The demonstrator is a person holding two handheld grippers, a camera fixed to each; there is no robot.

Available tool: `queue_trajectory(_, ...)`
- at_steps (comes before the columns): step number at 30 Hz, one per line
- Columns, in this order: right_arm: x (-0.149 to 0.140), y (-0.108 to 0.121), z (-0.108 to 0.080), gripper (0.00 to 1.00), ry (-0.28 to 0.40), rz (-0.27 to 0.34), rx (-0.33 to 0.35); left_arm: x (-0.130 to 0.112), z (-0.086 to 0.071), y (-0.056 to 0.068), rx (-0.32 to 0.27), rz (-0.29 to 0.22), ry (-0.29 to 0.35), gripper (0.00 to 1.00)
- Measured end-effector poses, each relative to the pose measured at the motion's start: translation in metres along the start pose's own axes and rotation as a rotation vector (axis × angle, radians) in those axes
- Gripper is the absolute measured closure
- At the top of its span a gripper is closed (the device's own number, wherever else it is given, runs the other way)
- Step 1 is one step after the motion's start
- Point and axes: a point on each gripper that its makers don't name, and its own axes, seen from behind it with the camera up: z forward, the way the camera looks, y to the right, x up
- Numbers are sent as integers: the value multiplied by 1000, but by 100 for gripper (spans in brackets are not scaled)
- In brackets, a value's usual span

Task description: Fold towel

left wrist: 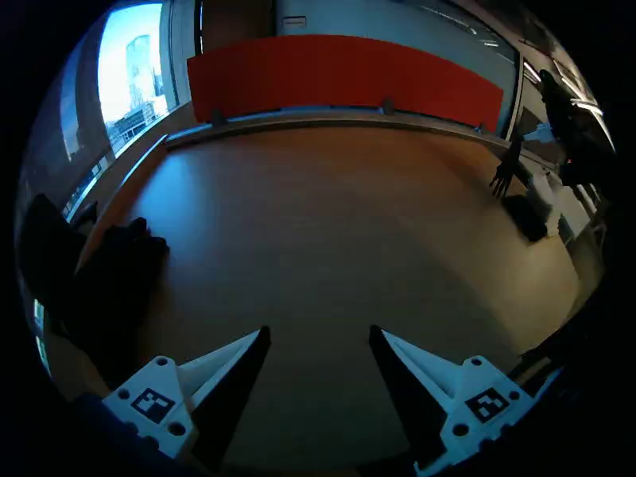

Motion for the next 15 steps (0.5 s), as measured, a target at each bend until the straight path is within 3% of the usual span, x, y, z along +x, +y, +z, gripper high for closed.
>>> queue_trajectory(15, -29, 17, -15, 98, -14, 46, -5, 8, 1, 13, -15, 24, 2, 8)
